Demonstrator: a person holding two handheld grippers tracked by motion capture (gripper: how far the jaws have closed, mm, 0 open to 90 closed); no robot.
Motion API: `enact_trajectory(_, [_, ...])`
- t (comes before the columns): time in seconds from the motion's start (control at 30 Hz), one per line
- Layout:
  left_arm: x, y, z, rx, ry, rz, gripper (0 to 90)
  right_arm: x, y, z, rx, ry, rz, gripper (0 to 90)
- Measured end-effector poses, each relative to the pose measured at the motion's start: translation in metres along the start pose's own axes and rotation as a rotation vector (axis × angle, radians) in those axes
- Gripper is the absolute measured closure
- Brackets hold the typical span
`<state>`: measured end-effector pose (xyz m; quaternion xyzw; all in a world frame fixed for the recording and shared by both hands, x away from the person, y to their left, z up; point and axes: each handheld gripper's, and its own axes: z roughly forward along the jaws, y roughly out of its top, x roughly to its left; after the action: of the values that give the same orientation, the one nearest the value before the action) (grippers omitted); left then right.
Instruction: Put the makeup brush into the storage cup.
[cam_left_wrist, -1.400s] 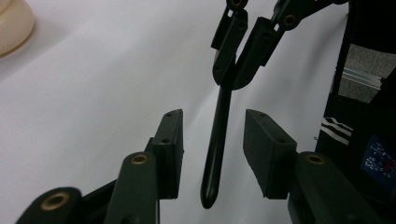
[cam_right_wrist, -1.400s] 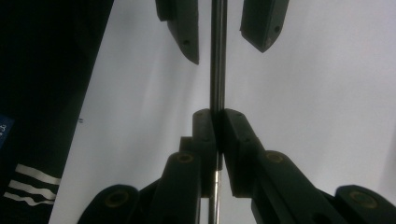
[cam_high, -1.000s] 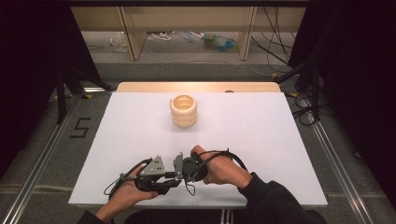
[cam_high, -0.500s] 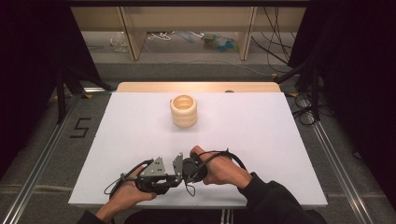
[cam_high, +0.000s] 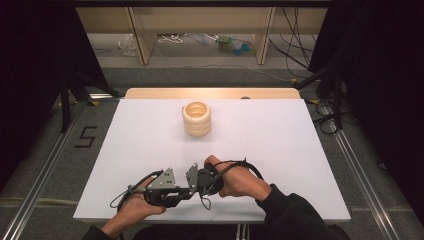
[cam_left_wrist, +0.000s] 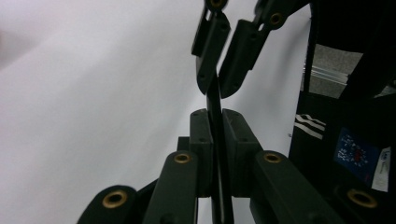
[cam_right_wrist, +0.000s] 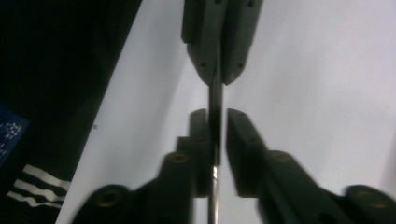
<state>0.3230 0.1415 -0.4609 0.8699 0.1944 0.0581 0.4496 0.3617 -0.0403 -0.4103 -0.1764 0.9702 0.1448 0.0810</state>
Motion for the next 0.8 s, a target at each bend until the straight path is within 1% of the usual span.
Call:
enact_trajectory(0.03, [-0.001,0.0,0.0,-0.022,0.01,-0.011,83.3,0.0,0.0,-0.006,0.025,-0.034,0.023,74.3])
enact_trajectory(0.07, [0.0,0.0,-0.001,-0.021,0.007,-0.015,83.3,0.0,-0.001,-0.009,0.009,-0.043,0.034,71.7])
enact_trajectory(0.1, [0.001,0.0,-0.001,-0.034,0.015,-0.017,83.3,-0.001,-0.002,-0.013,-0.009,-0.051,0.04,68.2])
enact_trajectory(0.13, [0.002,0.0,-0.002,-0.026,0.024,-0.015,83.3,-0.002,-0.003,-0.018,-0.027,-0.078,0.053,63.8])
enact_trajectory(0.17, [0.002,0.0,-0.003,-0.037,0.032,-0.028,83.3,-0.002,-0.004,-0.023,-0.036,-0.101,0.092,61.0])
enact_trajectory(0.2, [0.003,0.0,-0.004,-0.043,0.046,-0.035,83.3,-0.004,-0.008,-0.032,-0.059,-0.139,0.126,53.5])
enact_trajectory(0.23, [0.004,0.0,-0.005,-0.044,0.042,-0.037,83.3,-0.004,-0.008,-0.032,-0.059,-0.139,0.126,53.5])
enact_trajectory(0.27, [0.006,0.0,-0.008,-0.053,0.07,-0.054,83.3,-0.004,-0.012,-0.04,-0.109,-0.195,0.202,44.2])
enact_trajectory(0.3, [0.006,0.0,-0.008,-0.053,0.07,-0.054,83.3,-0.004,-0.012,-0.04,-0.109,-0.195,0.202,44.2])
enact_trajectory(0.33, [0.008,-0.001,-0.008,-0.068,0.077,-0.062,83.3,-0.004,-0.013,-0.043,-0.116,-0.207,0.254,41.9])
enact_trajectory(0.37, [0.008,-0.001,-0.01,-0.07,0.091,-0.073,83.3,-0.005,-0.016,-0.046,-0.151,-0.229,0.3,38.5])
enact_trajectory(0.4, [0.009,0.0,-0.011,-0.076,0.104,-0.08,83.3,-0.007,-0.019,-0.049,-0.194,-0.245,0.329,36.1])
enact_trajectory(0.43, [0.01,0.0,-0.012,-0.084,0.11,-0.087,83.3,-0.009,-0.021,-0.05,-0.242,-0.252,0.364,34.0])
enact_trajectory(0.47, [0.011,0.0,-0.014,-0.097,0.127,-0.089,83.3,-0.011,-0.024,-0.052,-0.276,-0.26,0.414,31.9])
enact_trajectory(0.5, [0.012,0.0,-0.015,-0.109,0.139,-0.095,83.3,-0.012,-0.026,-0.054,-0.307,-0.281,0.455,31.9])
enact_trajectory(0.53, [0.012,0.0,-0.015,-0.126,0.154,-0.109,83.3,-0.013,-0.03,-0.055,-0.355,-0.298,0.498,31.8])
enact_trajectory(0.57, [0.012,0.0,-0.017,-0.132,0.166,-0.116,83.3,-0.014,-0.033,-0.056,-0.397,-0.308,0.549,31.4])
enact_trajectory(0.6, [0.013,0.0,-0.018,-0.143,0.179,-0.115,83.3,-0.016,-0.037,-0.057,-0.422,-0.317,0.586,30.7])
enact_trajectory(0.63, [0.014,0.0,-0.019,-0.153,0.193,-0.125,83.3,-0.017,-0.041,-0.058,-0.441,-0.329,0.615,29.9])
enact_trajectory(0.67, [0.016,0.0,-0.021,-0.164,0.2,-0.123,83.3,-0.017,-0.044,-0.059,-0.459,-0.337,0.647,28.4])
enact_trajectory(0.7, [0.017,0.0,-0.022,-0.174,0.211,-0.127,83.3,-0.019,-0.047,-0.06,-0.466,-0.338,0.673,26.9])
enact_trajectory(0.73, [0.017,-0.001,-0.022,-0.18,0.221,-0.14,83.3,-0.019,-0.049,-0.06,-0.478,-0.342,0.7,26.4])
enact_trajectory(0.77, [0.017,-0.001,-0.023,-0.188,0.231,-0.157,83.3,-0.019,-0.052,-0.061,-0.488,-0.345,0.718,26.1])
enact_trajectory(0.8, [0.018,-0.001,-0.024,-0.195,0.239,-0.15,83.3,-0.018,-0.054,-0.06,-0.494,-0.347,0.735,25.4])
